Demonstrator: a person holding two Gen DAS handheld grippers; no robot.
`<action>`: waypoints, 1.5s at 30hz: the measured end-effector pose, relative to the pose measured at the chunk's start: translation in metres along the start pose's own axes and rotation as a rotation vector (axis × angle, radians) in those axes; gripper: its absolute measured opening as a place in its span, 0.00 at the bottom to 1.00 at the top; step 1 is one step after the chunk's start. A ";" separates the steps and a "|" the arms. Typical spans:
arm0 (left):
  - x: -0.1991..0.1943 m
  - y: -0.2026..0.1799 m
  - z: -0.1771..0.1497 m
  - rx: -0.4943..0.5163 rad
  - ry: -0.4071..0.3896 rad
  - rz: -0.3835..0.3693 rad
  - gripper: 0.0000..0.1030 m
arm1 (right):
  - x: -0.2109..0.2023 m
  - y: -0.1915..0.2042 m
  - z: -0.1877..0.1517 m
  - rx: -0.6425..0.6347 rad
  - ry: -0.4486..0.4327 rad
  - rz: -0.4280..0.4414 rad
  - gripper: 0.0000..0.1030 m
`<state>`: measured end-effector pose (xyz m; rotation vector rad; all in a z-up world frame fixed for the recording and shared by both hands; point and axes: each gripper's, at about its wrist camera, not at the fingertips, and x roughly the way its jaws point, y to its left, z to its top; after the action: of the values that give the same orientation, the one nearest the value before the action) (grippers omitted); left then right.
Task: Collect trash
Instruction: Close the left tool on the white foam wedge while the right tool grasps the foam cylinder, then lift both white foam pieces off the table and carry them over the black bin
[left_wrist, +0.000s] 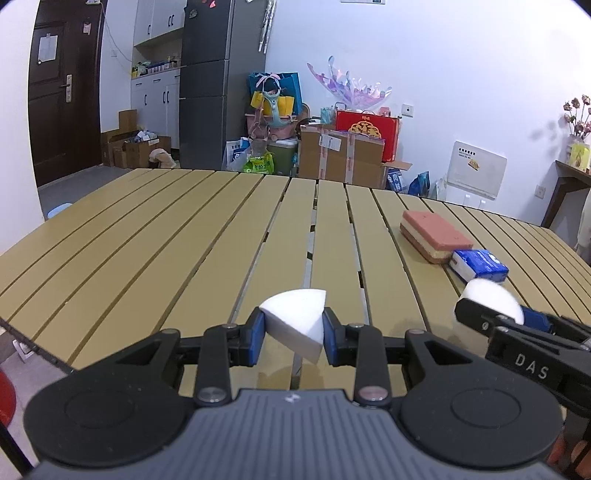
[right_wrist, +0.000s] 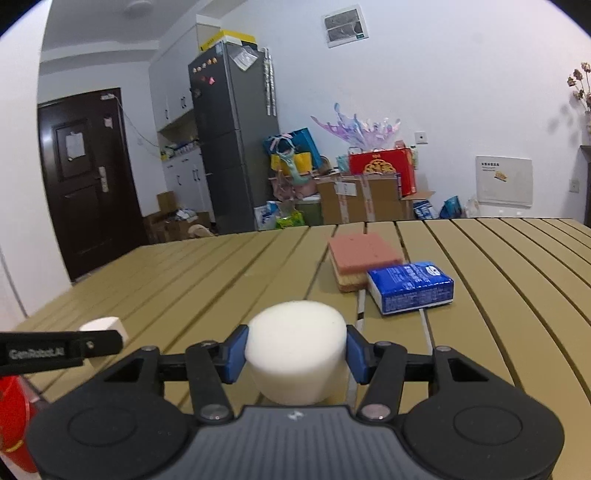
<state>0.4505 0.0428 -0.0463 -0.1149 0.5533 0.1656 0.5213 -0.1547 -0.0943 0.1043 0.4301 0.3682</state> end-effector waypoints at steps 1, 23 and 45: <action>-0.005 -0.001 -0.001 0.004 0.001 0.002 0.31 | -0.005 0.001 0.001 -0.007 -0.002 -0.001 0.52; -0.134 -0.004 -0.045 0.015 0.009 -0.041 0.31 | -0.166 0.018 -0.026 -0.086 -0.035 -0.005 0.52; -0.236 0.024 -0.119 0.033 0.040 -0.044 0.30 | -0.294 0.049 -0.092 -0.128 0.052 -0.029 0.52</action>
<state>0.1868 0.0185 -0.0233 -0.0981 0.5922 0.1110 0.2181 -0.2158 -0.0550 -0.0359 0.4576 0.3699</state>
